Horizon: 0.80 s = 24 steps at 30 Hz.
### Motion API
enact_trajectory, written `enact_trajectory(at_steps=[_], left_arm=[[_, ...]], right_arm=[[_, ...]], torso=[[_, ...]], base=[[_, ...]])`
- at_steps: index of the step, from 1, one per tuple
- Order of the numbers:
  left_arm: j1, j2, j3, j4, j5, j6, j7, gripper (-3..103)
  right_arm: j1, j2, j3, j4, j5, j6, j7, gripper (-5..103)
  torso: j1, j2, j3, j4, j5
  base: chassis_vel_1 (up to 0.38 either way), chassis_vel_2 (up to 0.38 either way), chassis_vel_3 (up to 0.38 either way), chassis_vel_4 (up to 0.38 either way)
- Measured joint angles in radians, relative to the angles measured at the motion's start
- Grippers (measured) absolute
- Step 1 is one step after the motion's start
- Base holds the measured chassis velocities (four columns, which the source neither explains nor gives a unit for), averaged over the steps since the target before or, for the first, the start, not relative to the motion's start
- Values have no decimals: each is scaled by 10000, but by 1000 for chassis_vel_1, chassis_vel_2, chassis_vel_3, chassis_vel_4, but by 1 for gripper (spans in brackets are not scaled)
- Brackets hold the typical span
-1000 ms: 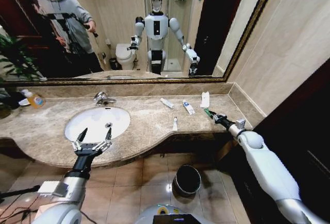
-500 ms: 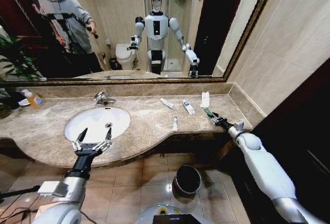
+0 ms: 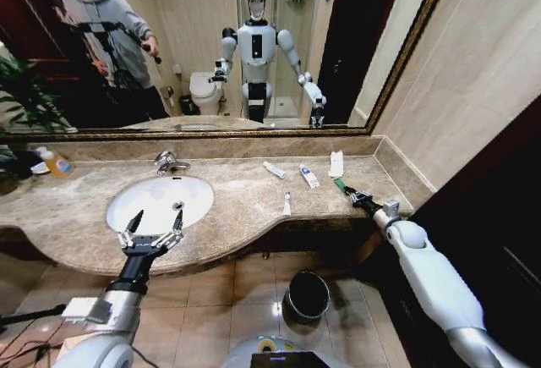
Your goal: Pick up the trash from the sink and place it in the trash bin.
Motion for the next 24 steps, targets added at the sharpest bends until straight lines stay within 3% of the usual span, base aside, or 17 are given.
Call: enact_trajectory(at_steps=[11, 18, 20, 22, 23, 24], left_arm=[[0, -1, 0, 0, 0, 0, 0, 100], [0, 0, 0, 0, 0, 0, 0, 100], [0, 0, 0, 0, 0, 0, 0, 100], [0, -1, 0, 0, 0, 0, 0, 100], [0, -1, 0, 0, 0, 0, 0, 100], [0, 0, 0, 0, 0, 0, 0, 100]], right_arm=[[-17, -24, -1, 115, -2, 76, 59, 4], [-44, 75, -29, 94, -114, 81, 164, 37], [-45, 88, -29, 85, -143, 81, 181, 37], [-56, 127, -30, 31, -216, 82, 209, 47], [-56, 127, -30, 31, -216, 82, 209, 47], [-57, 149, -35, -2, -248, 85, 240, 58]], torso=[[0, 0, 1, 0, -3], [1, -1, 1, 0, -4], [0, -1, 1, -1, -4], [1, -2, 1, -1, -4], [1, -2, 1, -1, -4], [1, -2, 1, -1, -4]], base=[[0, 0, 0, 0], [0, 0, 0, 0], [0, 0, 0, 0], [0, 0, 0, 0], [0, 0, 0, 0], [0, 0, 0, 0]])
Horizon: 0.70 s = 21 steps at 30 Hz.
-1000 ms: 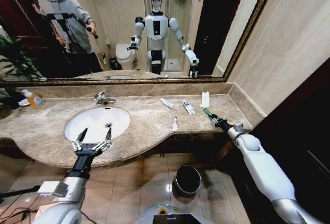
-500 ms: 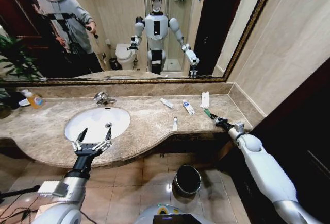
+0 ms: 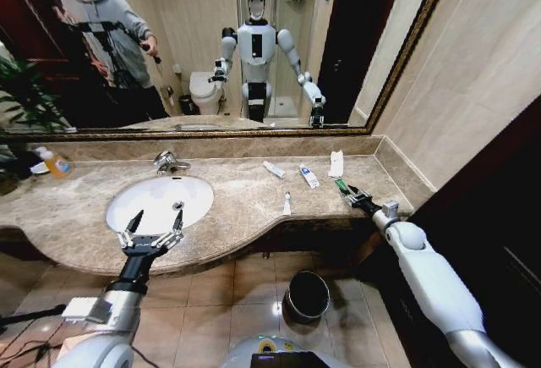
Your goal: Pick up the trash from the sink and place it in the trash bin.
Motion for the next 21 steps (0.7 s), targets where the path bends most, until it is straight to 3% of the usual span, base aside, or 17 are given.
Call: enact_trajectory(at_steps=[3, 6, 9, 11, 13, 21], left_arm=[[-1, 0, 0, 0, 0, 0, 0, 100], [0, 0, 0, 0, 0, 0, 0, 100], [0, 0, 0, 0, 0, 0, 0, 100], [0, 0, 0, 0, 0, 0, 0, 100], [0, 0, 0, 0, 0, 0, 0, 100], [0, 0, 0, 0, 1, 0, 0, 100]], right_arm=[[17, 61, -1, -65, -24, 12, 96, 64], [46, 90, -2, -100, -21, 18, 175, 57], [61, 99, -3, -130, -7, 18, 186, 42], [59, 100, -4, -129, -2, 17, 187, 42], [39, 116, -1, -127, 17, 16, 170, 27], [-86, 150, 64, 30, 149, 41, 181, 21]], torso=[[0, 0, 0, 0, 1], [0, 0, 0, 0, 0], [0, 0, 0, 0, 0], [0, 0, 0, 0, 0], [0, 0, 0, 0, 0], [0, 0, 0, 0, 1]], base=[[0, 0, 0, 0], [0, 0, 0, 0], [0, 0, 0, 0], [0, 0, 0, 0], [0, 0, 0, 0], [0, 0, 0, 0]])
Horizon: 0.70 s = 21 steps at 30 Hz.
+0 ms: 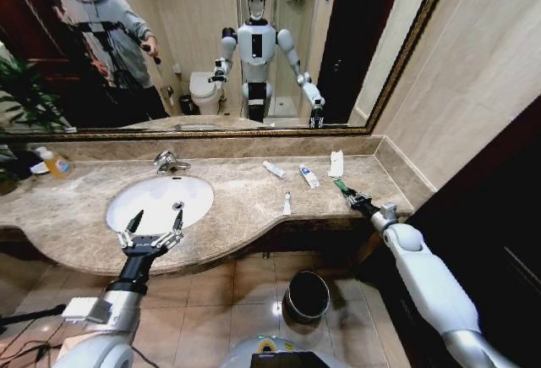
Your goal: Pick up the trash from the sink and place it in the trash bin.
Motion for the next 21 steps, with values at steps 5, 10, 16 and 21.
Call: enact_trajectory(at_steps=[5, 10, 16, 21], left_arm=[[0, 1, 0, 0, 0, 0, 0, 100], [0, 1, 0, -1, 0, 0, 0, 100], [0, 0, 0, -1, 0, 0, 0, 100], [0, 1, 0, 0, -1, 0, 0, 100]], right_arm=[[-623, 163, 411, 989, 439, 620, 1084, 21], [-2083, 917, 1227, 2800, 1043, 1721, 2994, 21], [-4413, 2015, 1710, 4529, 1439, 2946, 4311, 21], [-5769, 2854, 1388, 4915, 977, 4079, 4264, 21]], torso=[[0, 0, 0, 0, -3], [0, 1, -1, 1, -4], [-2, 1, -2, -6, -3], [-1, 3, -2, 1, -3]], base=[[0, 0, 0, 0], [0, 0, 0, 0], [0, 0, 0, 0], [0, 0, 0, 0]])
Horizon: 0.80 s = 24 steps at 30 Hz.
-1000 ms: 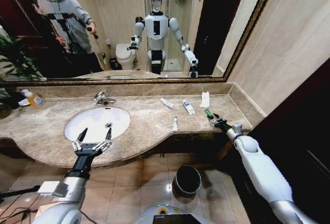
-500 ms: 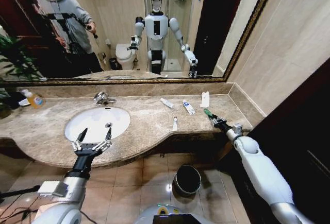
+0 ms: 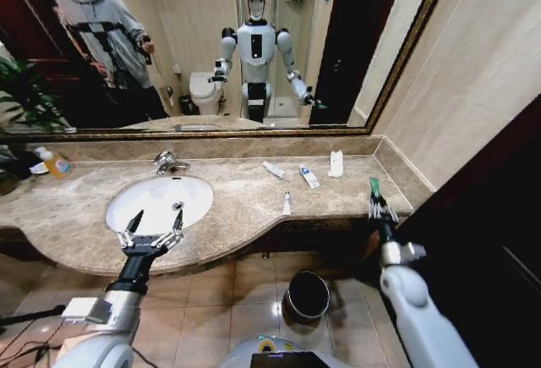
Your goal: Pick up the trash from the sink and place it in the trash bin.
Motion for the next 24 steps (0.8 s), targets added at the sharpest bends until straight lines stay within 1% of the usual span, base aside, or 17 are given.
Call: enact_trajectory(at_steps=[1, 2, 4, 5, 6, 10, 12, 13, 15, 18, 19, 22, 23, 24], left_arm=[[0, -1, 0, 0, 0, 0, 2, 100], [0, -1, 0, 0, 0, 0, 2, 100], [0, 0, 0, 0, 0, 0, 0, 100], [0, 0, 0, 0, 0, 0, 0, 100], [-1, -1, 0, 0, 0, 0, 1, 100], [0, -1, 0, 0, 0, 0, 1, 100], [0, -1, 0, 0, 0, 0, 0, 100], [0, -1, 0, 0, 0, 0, 0, 100], [-1, -1, 0, -1, 0, 0, 0, 100], [0, -1, 0, 0, 0, 0, 0, 100], [0, -1, 0, 0, 0, 0, 0, 100], [0, -1, 0, 0, 0, 0, 0, 100], [0, -1, 0, 0, 0, 0, 0, 100], [0, -1, 0, 0, 0, 0, 0, 100]], right_arm=[[-302, 215, -74, -229, -115, 485, -74, 21], [-302, 215, -74, -229, -115, 485, -74, 21], [-891, 564, -274, -1027, -453, 1422, -210, 21], [-934, 590, -290, -1094, -474, 1485, -217, 21], [-1231, 801, -406, -1615, -581, 1864, -260, 21], [-1391, 992, -539, -2212, -670, 2153, -247, 21], [-1348, 1128, -639, -3096, -1076, 2439, -217, 21], [-1152, 1251, -692, -3944, -1567, 2642, -197, 21], [-1038, 1309, -712, -4282, -1705, 2672, -190, 21], [-401, 1610, -940, -5789, -1799, 2647, -108, 21], [-401, 1610, -940, -5789, -1799, 2647, -108, 21], [270, 1895, -1088, -7255, -1834, 2428, -166, 21], [270, 1895, -1088, -7255, -1834, 2428, -166, 21], [529, 1962, -1116, -7784, -1907, 2379, -198, 21]], torso=[[0, 0, 0, 0, -7], [0, 0, 0, 0, -7], [0, 0, 1, -4, 7], [0, 0, 1, -4, 6], [-1, 0, 0, -3, 2], [-1, 0, 0, -4, 2], [0, 0, 1, -2, -3], [0, 0, 1, -2, 1], [0, 0, 1, -2, 1], [0, -2, 1, -1, 3], [0, -2, 1, -1, 3], [1, -2, 2, -1, 1], [1, -2, 2, -1, 1], [1, -1, 2, -1, 2]], base=[[0, 0, 0, 0], [0, 0, 0, 0], [0, 0, 0, 0], [0, 0, 0, 0], [0, 0, 0, 0], [0, 0, 0, 0], [0, 0, 0, 0], [0, 0, 0, 0], [0, 0, 0, 0], [0, 0, 0, 0], [0, 0, 0, 0], [0, 0, 0, 0], [0, 0, 0, 0], [0, 0, 0, 0]])
